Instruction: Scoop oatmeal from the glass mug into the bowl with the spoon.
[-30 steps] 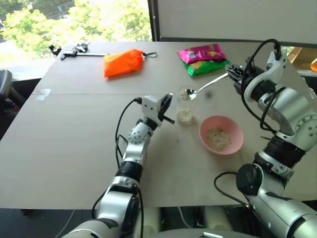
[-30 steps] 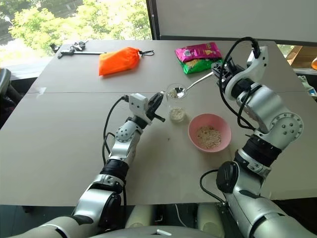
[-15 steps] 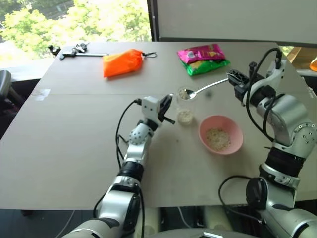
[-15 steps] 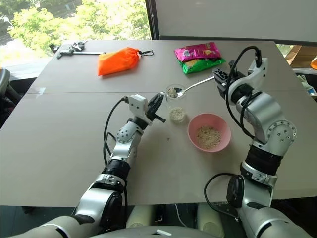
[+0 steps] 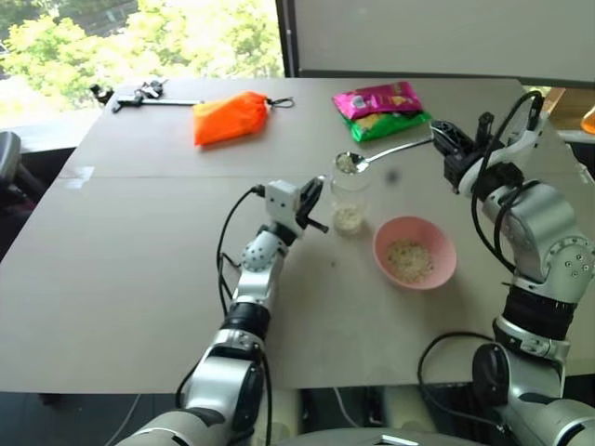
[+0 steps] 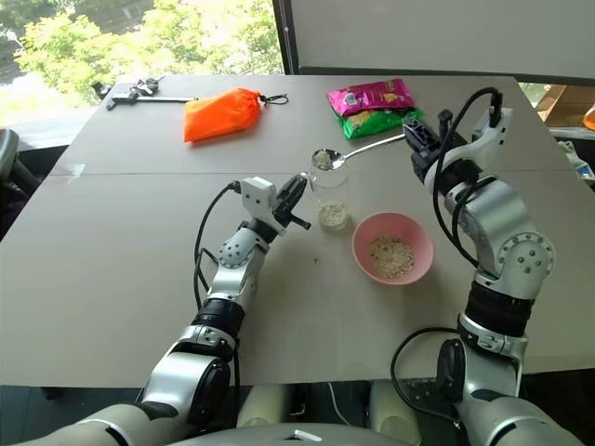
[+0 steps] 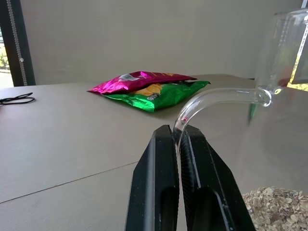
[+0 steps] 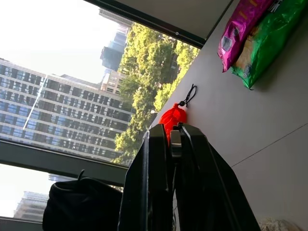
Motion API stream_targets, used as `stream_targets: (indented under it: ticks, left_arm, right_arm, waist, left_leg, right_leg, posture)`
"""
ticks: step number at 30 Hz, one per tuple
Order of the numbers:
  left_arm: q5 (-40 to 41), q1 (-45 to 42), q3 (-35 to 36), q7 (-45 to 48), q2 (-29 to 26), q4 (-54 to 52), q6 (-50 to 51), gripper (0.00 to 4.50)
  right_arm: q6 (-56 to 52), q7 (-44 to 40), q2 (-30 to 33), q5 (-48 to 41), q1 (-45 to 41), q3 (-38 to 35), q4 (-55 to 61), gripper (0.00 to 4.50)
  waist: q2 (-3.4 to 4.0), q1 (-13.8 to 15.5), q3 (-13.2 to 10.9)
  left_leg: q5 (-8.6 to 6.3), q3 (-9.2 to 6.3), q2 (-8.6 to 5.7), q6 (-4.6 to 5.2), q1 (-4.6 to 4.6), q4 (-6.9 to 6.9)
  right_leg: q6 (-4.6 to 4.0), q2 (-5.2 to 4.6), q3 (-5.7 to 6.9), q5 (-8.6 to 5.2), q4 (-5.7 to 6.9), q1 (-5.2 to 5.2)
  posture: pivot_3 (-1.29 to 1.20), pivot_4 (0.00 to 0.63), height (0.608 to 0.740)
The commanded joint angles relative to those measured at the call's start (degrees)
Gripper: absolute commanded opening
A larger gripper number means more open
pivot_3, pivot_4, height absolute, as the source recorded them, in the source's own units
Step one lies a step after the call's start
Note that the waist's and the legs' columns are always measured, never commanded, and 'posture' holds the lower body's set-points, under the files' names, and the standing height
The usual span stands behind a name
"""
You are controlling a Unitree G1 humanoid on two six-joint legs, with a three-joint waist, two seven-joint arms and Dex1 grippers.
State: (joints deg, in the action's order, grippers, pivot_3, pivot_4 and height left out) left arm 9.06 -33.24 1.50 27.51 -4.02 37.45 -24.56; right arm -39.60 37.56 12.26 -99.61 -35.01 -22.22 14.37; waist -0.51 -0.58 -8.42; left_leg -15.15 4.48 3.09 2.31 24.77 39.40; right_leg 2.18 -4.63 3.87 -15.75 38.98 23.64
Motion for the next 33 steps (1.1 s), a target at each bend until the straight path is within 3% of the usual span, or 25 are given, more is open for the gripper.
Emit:
stream_targets:
  ticks: [1, 6, 14, 19, 25, 29, 33]
  left_arm:
    - [0.22, -0.82, 0.06, 0.55, 0.45, 0.37, -1.37, 0.03]
    - [0.26, -1.04, 0.14, 1.09, 0.47, 0.83, -1.43, 0.03]
    - [0.2, -1.99, 0.29, 2.07, 0.29, 2.74, -1.67, 0.03]
    - [0.11, -2.72, 0.36, 2.31, 0.45, 3.86, -2.06, 0.03]
    - [-0.05, -2.5, 0.25, 2.54, 0.7, 4.26, -2.38, 0.03]
    - [-0.06, -2.45, 0.2, 2.66, 0.65, 4.35, -2.4, 0.03]
    - [-0.14, -2.77, 0.24, 2.66, 0.57, 4.79, -2.48, 0.03]
  right_arm:
    - [1.64, 0.05, 2.44, -5.38, 0.55, -0.34, 4.52, 0.0]
    - [2.71, 1.45, 8.32, -12.61, 3.99, -2.14, 8.41, 0.0]
    - [0.97, -1.3, 13.25, -13.39, 11.66, -6.18, 13.68, 0.0]
    - [-2.2, -7.26, 17.16, -13.39, 21.14, -10.33, 13.89, 0.0]
    - [-6.28, -13.87, 26.71, -13.39, 32.18, -12.64, 11.07, 0.0]
    - [-5.97, -15.79, 31.33, -13.28, 32.46, -11.54, 10.21, 0.0]
    - [-7.03, -17.79, 37.03, -7.25, 29.14, -7.47, 11.64, 0.0]
  waist:
    - [0.0, 0.02, 0.0]
    - [-0.01, 0.29, 0.0]
    - [-0.01, 0.54, 0.0]
    - [-0.02, 1.47, 0.0]
    - [-0.03, 1.31, -0.02]
    - [-0.04, 1.32, -0.02]
    - [-0.05, 1.35, -0.03]
  left_leg:
    - [0.0, 0.0, 0.0, 0.0, 0.0, 0.0]
    - [0.0, 0.0, -0.01, 0.0, 0.02, 0.0]
    - [-0.11, 0.0, -0.01, 0.19, -0.02, 0.0]
    - [-0.11, 0.01, -0.01, 0.19, -0.01, 0.0]
    - [-0.13, 0.03, -0.05, 0.23, -0.03, 0.01]
    - [-0.15, 0.01, -0.03, 0.26, -0.09, 0.02]
    - [-0.15, 0.05, -0.04, 0.26, -0.07, 0.04]
  right_leg:
    - [0.0, 0.0, 0.0, 0.0, 0.0, 0.0]
    - [0.0, -0.01, 0.0, 0.0, -0.03, 0.0]
    - [0.01, 0.0, -0.01, 0.0, -0.01, -0.01]
    - [0.01, 0.02, -0.01, 0.0, -0.04, -0.02]
    - [0.04, -0.01, -0.04, 0.02, -0.09, -0.06]
    - [0.03, 0.13, -0.09, 0.02, -0.05, -0.06]
    - [0.04, 0.12, -0.13, 0.02, -0.07, -0.06]
  posture:
    - [0.0, 0.15, 0.696]
    - [0.0, 0.15, 0.696]
    - [0.0, 0.15, 0.696]
    - [0.0, 0.15, 0.696]
    - [0.0, 0.15, 0.696]
    - [0.0, 0.15, 0.696]
    - [0.0, 0.15, 0.696]
